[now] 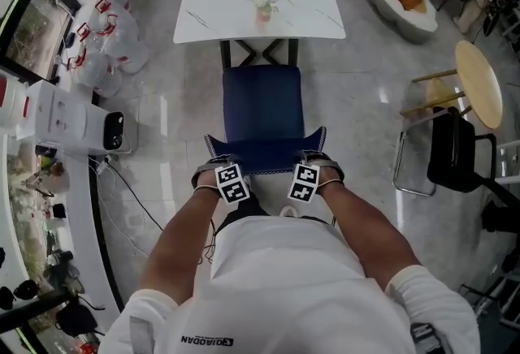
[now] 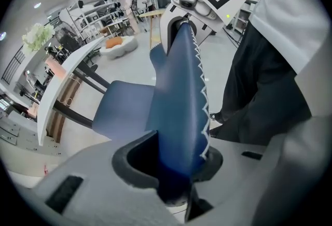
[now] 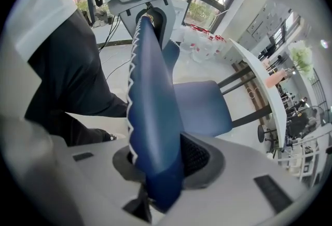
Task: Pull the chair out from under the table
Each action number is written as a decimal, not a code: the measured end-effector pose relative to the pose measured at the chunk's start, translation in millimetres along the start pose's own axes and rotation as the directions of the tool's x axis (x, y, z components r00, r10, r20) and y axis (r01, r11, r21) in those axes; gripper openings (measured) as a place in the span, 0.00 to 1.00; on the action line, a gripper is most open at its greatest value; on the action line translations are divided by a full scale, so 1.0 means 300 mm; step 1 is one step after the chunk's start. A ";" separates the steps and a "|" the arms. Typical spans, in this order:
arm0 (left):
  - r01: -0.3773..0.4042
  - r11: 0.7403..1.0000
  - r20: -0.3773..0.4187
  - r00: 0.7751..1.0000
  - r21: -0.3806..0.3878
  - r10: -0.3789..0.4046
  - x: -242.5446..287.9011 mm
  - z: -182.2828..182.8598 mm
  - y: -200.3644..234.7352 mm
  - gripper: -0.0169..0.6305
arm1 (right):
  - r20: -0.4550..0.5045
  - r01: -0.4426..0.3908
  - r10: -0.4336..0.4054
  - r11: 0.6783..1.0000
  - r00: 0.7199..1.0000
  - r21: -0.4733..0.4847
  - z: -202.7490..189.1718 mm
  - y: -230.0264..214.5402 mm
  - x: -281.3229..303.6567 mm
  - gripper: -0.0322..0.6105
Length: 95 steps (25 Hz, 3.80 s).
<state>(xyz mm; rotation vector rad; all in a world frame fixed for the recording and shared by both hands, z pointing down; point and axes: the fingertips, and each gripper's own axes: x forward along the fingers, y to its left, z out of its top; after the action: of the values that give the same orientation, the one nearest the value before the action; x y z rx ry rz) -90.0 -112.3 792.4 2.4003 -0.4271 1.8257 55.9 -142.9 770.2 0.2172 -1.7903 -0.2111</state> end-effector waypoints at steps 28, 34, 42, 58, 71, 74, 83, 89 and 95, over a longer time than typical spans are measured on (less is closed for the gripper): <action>-0.017 0.994 -0.049 0.999 -0.110 0.012 -0.034 0.026 -0.424 0.19 | 0.061 -0.055 0.054 0.998 0.997 0.008 -0.108 0.346 -0.137 0.24; 0.006 0.991 -0.045 0.999 -0.130 -0.012 -0.063 0.032 -0.416 0.18 | 0.055 -0.073 0.072 0.997 0.996 0.022 -0.093 0.332 -0.163 0.24; 0.030 0.992 -0.034 0.999 -0.124 -0.035 -0.109 0.011 -0.362 0.18 | 0.043 -0.068 0.065 0.996 0.997 0.059 -0.043 0.299 -0.186 0.24; 0.129 0.986 0.008 0.992 -0.108 -0.128 -0.138 0.027 -0.350 0.19 | 0.043 -0.094 0.092 0.994 0.995 0.054 -0.021 0.269 -0.206 0.23; 0.141 0.987 0.025 0.990 -0.079 -0.140 -0.137 0.037 -0.363 0.19 | 0.004 -0.070 0.070 0.998 0.998 0.000 -0.032 0.288 -0.203 0.23; 0.147 0.986 0.020 0.989 -0.077 -0.146 -0.136 0.041 -0.368 0.19 | 0.010 -0.079 0.079 0.997 0.997 -0.010 -0.040 0.294 -0.206 0.22; 0.129 0.988 0.013 0.992 -0.083 -0.128 -0.138 0.038 -0.360 0.23 | 0.028 -0.057 0.058 0.998 0.998 -0.018 -0.043 0.290 -0.202 0.27; 0.144 0.981 0.049 0.989 -0.128 -0.139 -0.214 0.047 -0.363 0.32 | 0.070 -0.069 0.069 0.998 0.995 -0.005 -0.017 0.281 -0.272 0.30; 0.087 0.985 0.172 0.983 -0.150 -0.061 -0.415 0.090 -0.342 0.30 | 0.208 -0.054 0.034 0.994 0.977 0.093 0.050 0.259 -0.487 0.31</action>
<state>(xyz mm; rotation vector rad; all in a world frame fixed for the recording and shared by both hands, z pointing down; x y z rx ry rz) -66.7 -0.6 675.4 2.4335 -0.4702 1.5069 71.5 -29.7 649.8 0.2322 -2.0127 -0.1168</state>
